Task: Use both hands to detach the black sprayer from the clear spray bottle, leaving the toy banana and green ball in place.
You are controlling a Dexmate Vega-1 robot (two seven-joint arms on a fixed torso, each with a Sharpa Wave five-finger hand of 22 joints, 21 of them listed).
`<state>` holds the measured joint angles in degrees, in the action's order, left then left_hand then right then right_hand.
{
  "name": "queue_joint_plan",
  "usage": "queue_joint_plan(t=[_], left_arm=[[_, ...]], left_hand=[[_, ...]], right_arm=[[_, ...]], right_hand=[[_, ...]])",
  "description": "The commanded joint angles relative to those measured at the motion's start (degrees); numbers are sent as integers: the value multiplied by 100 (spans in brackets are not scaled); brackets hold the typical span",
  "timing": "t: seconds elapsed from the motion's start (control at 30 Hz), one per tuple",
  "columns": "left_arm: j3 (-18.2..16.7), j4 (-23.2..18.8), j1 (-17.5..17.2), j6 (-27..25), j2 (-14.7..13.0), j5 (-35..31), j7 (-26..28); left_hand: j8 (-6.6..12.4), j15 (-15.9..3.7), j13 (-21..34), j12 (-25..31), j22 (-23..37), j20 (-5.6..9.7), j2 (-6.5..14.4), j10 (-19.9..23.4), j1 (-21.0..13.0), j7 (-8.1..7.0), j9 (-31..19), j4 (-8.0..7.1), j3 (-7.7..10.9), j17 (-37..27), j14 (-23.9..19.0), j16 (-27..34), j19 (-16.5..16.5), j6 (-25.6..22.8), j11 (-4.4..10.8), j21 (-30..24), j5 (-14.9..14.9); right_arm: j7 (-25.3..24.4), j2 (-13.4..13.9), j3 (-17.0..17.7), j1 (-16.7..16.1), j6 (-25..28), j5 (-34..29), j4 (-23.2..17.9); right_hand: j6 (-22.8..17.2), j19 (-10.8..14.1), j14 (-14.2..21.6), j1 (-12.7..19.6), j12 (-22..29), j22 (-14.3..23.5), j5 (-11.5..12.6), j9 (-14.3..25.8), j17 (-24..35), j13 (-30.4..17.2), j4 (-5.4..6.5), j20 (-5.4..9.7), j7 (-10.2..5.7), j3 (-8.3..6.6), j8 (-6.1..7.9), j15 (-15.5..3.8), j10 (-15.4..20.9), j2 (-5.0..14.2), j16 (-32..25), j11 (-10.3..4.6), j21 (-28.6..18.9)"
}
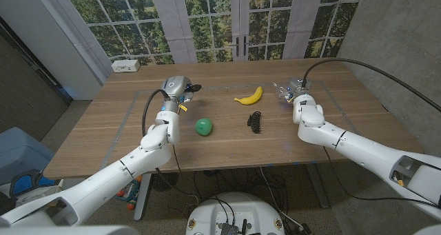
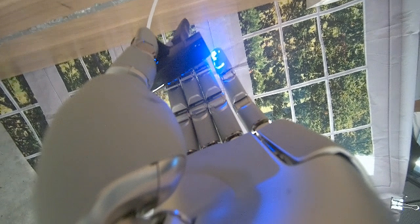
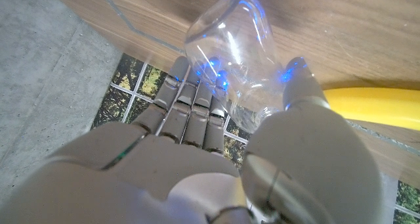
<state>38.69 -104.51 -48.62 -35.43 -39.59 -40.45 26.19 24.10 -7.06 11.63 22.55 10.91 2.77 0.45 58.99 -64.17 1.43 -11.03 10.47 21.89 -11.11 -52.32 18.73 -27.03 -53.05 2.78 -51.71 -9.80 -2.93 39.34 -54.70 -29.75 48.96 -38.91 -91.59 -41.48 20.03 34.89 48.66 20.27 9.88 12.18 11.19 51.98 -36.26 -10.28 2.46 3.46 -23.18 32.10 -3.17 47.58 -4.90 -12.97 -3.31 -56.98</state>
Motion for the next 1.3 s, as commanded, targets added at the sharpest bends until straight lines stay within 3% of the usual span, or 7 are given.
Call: queue_joint_plan(t=[0.03, 0.37, 0.63, 0.77, 0.93, 1.1, 1.3], left_arm=[[325, 315, 302, -121, 18, -40, -374], [447, 201, 442, -300, -102, -68, -833], [544, -2, 531, -572, -211, -161, -1302], [535, -63, 537, -621, -241, -161, -1383], [468, -171, 480, -605, -285, -125, -1347], [323, -288, 358, -478, -319, -22, -1140], [156, -421, 232, -312, -360, 123, -966]], left_hand=[[-143, -690, -51, -139, 6, 551, 433, 738, -428, -213, -51, -32, -25, 12, -3, -75, 56, -514, 926, -33, -52], [-1044, -643, -76, -911, -47, 360, 9, -407, 296, -377, 19, -196, -469, 39, 744, -704, 417, 345, 918, 67, -25], [-1344, -550, -59, -1207, -67, 172, -347, -1113, 1123, -567, 35, -335, -821, 54, 1304, -814, 701, 814, 901, 302, -36], [-1420, -487, -54, -1271, -67, 29, -495, -1689, 1510, -655, 44, -382, -960, 56, 1643, -830, 823, 1330, 688, 441, -87], [-1432, -94, -60, -1306, -57, -166, -514, -2882, 1906, -748, 29, -404, -1072, 47, 2400, -850, 1069, 2489, 335, 687, -120], [-1448, 119, -66, -1288, -48, -337, -460, -3846, 2131, -912, 40, -385, -1112, 52, 3140, -865, 1385, 3531, 155, 940, -128], [-1429, 371, -71, -1283, -42, -546, -397, -4853, 2374, -1016, 49, -372, -1151, 62, 3891, -859, 1760, 4446, 120, 1234, -115]], right_arm=[[658, -189, -586, 439, 512, -582, 467], [752, -236, -595, 492, 446, -525, 564], [827, -199, -599, 494, 477, -517, 508], [843, -172, -563, 468, 473, -474, 453], [860, -136, -540, 435, 497, -452, 382], [805, -69, -437, 347, 473, -358, 253], [697, 36, -281, 215, 403, -232, 58]], right_hand=[[-1685, 2, -1, 949, -20, 14, -52, 8, -4, -34, 92, 79, -925, -127, -22, -826, 53, 915, -63, -566, 2], [-1213, -9, -62, 868, -112, 15, -166, 28, -58, -61, 138, 39, -855, -76, -245, -769, -54, 922, -92, -480, 31], [-648, -31, -186, 612, -266, 17, -204, 49, -103, -79, 199, -71, -825, 92, -511, -696, -327, 808, -106, -307, 73], [-80, -116, -319, 384, -488, 18, -175, 42, -163, -6, 232, -179, -787, 218, -795, -552, -665, 691, -91, -193, 147], [920, -216, -515, -79, -730, 20, -63, 29, -236, 3, 316, -359, -627, 489, -1309, -373, -1170, 465, -83, -116, 288], [1955, -415, -834, -656, -916, 29, 230, 37, -303, 24, 443, -550, -433, 879, -1872, -154, -1905, 158, -41, -28, 535], [3064, -821, -1519, -986, -1024, 37, 516, 44, -355, 148, 524, -715, -251, 1277, -2190, 30, -3004, -49, 70, 59, 888]])
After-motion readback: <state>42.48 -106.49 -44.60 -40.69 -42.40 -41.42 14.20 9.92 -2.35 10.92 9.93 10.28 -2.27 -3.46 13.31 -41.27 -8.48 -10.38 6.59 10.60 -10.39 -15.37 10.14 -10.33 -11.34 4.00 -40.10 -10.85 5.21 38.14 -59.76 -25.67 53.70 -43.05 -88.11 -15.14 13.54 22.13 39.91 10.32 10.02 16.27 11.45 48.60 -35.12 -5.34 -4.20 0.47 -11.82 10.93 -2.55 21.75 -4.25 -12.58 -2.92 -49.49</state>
